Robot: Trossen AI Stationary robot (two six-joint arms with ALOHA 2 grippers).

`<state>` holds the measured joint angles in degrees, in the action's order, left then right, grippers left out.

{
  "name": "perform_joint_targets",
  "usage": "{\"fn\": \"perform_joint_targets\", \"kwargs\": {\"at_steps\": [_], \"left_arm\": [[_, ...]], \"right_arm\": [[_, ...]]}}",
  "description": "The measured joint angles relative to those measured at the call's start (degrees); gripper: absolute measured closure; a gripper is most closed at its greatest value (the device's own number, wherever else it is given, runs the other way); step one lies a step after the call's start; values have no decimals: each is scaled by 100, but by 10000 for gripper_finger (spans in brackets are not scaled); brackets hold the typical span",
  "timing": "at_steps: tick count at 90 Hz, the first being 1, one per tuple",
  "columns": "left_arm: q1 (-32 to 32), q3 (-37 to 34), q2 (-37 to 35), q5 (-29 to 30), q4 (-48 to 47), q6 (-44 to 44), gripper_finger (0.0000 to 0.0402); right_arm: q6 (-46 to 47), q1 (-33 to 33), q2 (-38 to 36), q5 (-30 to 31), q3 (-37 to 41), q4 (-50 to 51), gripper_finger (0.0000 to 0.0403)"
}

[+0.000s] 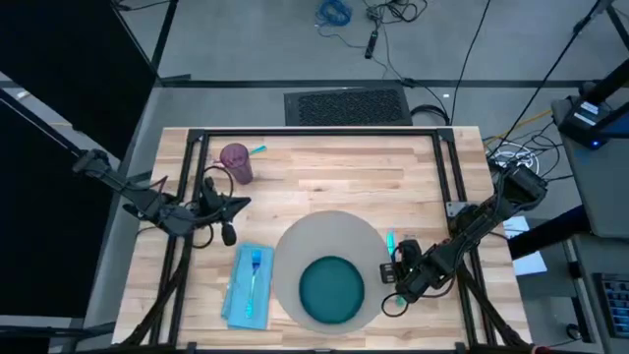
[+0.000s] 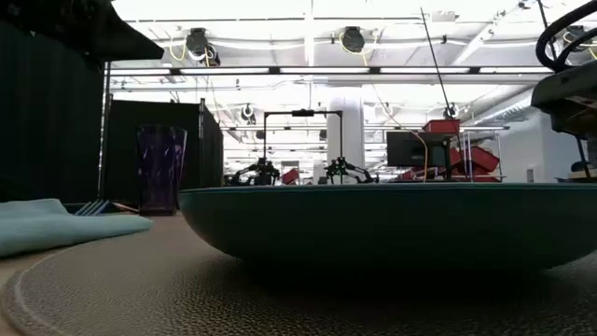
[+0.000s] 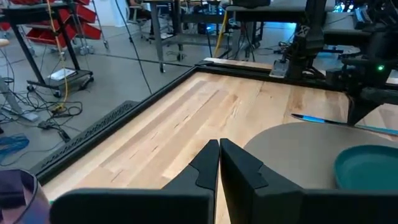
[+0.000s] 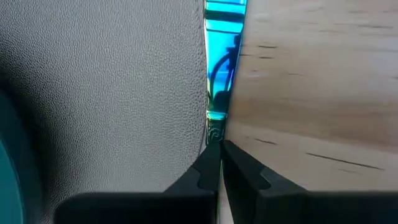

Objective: Set table place
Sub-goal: Move the blue knife from the top of the gray mat

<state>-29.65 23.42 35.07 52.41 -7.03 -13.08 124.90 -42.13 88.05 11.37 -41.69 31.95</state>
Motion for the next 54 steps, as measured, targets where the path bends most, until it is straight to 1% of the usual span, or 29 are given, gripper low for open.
{"fn": "perform_joint_targets", "kwargs": {"at_steps": [34,40,54], "left_arm": [[0,0,0,-31,0,0,402],[0,2,0,-31,2,0,402],[0,1,0,-31,4,0,402]], "right_arm": [[-28,0,3,-65,-12,-182,403],[-62,0,6,-136,-96,24,403],[-87,0,8,-134,-429,894,403]]}}
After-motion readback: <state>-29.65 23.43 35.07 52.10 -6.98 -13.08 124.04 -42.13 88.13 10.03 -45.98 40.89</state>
